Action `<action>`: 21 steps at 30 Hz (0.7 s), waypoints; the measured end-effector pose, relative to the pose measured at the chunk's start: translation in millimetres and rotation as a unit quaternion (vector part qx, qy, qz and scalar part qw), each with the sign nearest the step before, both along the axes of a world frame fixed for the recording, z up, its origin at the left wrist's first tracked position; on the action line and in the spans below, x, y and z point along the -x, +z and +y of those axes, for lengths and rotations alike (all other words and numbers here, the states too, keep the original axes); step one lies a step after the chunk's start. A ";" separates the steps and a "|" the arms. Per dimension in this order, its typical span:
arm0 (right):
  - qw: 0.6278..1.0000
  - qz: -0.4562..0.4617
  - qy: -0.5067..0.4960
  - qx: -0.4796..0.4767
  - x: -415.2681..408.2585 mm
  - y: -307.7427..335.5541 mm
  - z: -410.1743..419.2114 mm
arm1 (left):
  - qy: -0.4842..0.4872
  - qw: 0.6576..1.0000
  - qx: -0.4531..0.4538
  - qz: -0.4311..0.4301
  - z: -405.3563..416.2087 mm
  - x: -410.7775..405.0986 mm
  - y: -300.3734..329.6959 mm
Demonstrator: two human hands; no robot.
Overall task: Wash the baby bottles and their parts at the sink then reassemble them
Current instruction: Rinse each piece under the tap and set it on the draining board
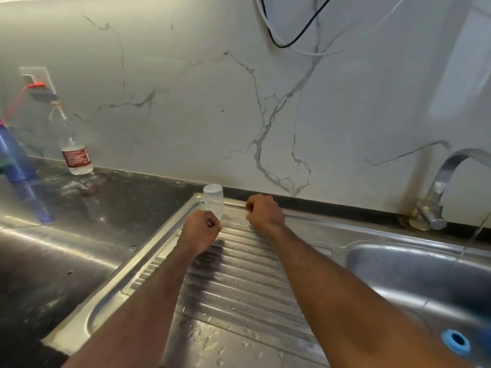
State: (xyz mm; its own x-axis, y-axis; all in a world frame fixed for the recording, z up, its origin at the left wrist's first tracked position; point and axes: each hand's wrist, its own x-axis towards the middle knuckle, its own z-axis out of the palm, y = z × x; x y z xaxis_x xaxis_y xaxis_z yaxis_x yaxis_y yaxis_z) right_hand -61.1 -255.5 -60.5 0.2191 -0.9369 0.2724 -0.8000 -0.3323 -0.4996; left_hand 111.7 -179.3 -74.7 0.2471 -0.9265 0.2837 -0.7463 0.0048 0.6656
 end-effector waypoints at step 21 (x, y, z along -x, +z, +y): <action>0.984 -0.068 -0.154 -0.064 305.7 -28.1 130.1 | -0.213 0.973 0.046 0.072 5.5 277.1 -0.7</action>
